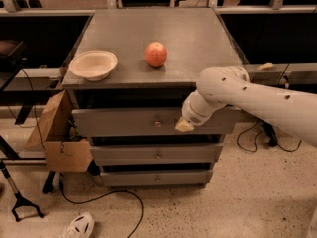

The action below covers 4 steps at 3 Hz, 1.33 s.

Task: Open top drawer

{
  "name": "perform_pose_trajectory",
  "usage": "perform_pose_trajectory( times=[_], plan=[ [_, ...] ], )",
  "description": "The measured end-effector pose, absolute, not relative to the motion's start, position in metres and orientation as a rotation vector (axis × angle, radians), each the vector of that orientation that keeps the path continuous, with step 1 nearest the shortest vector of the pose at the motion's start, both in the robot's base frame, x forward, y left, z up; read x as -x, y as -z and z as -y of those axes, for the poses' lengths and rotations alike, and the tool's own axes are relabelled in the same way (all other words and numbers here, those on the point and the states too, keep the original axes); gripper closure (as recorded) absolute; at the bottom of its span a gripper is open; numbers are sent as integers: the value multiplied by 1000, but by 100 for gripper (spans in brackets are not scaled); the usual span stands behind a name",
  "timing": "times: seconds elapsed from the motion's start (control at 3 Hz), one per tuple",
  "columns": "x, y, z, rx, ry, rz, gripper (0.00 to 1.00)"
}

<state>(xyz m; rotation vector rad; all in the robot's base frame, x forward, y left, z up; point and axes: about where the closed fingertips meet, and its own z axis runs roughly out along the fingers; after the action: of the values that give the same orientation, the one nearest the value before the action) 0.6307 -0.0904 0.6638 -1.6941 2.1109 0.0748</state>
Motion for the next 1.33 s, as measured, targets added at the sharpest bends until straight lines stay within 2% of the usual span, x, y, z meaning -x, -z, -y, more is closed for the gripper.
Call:
perform_pose_trajectory(
  times=[0.33,0.67,1.0,1.33],
  plan=[
    [-631,-671,90,1694,-75,-2111,89],
    [-631,-680,90,1694,-75,-2111,100],
    [-631,-685,91,1694,-75,-2111,100],
    [-631,-687,92,1694,-75,-2111,81]
  ],
)
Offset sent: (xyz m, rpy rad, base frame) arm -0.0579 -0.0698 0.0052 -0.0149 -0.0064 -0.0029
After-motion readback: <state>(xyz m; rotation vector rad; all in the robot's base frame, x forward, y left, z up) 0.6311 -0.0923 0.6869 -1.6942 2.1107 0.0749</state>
